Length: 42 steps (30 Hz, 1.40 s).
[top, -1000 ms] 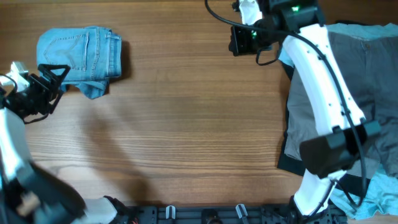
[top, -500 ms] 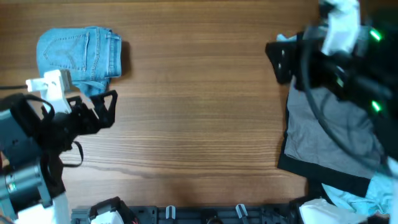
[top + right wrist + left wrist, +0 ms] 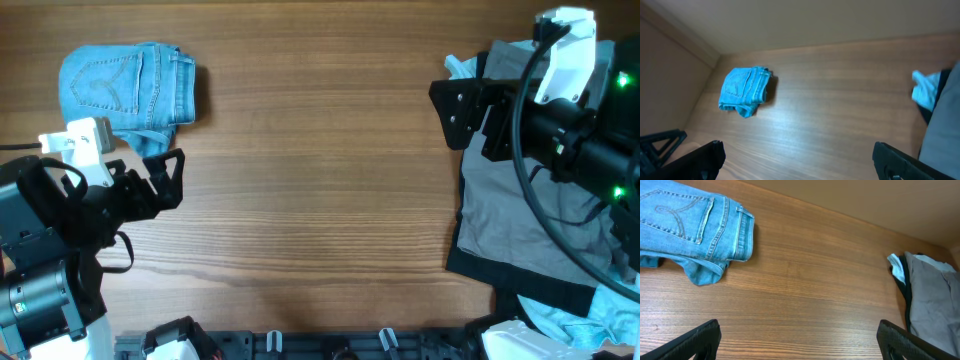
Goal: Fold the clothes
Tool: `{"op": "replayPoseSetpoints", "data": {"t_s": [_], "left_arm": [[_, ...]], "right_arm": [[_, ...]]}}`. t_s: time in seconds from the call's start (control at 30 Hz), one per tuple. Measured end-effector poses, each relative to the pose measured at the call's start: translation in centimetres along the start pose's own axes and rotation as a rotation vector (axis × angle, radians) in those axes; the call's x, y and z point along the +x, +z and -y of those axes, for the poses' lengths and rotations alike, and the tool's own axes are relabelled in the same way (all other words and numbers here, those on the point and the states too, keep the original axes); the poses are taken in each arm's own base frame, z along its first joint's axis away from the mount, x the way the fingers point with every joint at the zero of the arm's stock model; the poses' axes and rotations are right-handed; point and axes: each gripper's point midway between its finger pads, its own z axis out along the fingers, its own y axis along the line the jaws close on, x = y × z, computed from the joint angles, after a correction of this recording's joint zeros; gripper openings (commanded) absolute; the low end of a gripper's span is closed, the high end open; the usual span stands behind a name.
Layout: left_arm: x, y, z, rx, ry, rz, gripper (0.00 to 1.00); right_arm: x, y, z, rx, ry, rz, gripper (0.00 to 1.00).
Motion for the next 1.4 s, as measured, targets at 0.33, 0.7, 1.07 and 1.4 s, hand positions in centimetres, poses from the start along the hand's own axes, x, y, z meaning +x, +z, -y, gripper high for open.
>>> {"op": "replayPoseSetpoints", "data": {"t_s": [0.33, 0.7, 1.07, 1.4], "left_arm": [[0.0, 0.0, 0.0, -0.002, 0.000, 0.000, 1.00], [0.1, 0.0, -0.1, -0.003, -0.001, -0.002, 1.00], [0.1, 0.0, -0.1, -0.006, -0.002, -0.004, 1.00], [0.1, 0.0, -0.2, -0.008, -0.002, -0.004, 1.00]], "right_arm": [[-1.1, 1.3, 1.2, 0.070, -0.069, 0.028, 1.00], [-2.2, 3.5, 1.2, 0.026, -0.569, 0.329, 1.00], [10.8, 7.3, 10.5, 0.141, -0.565, 0.373, 1.00], [19.2, 7.5, 15.8, 0.191, -0.413, 0.545, 1.00]]}}
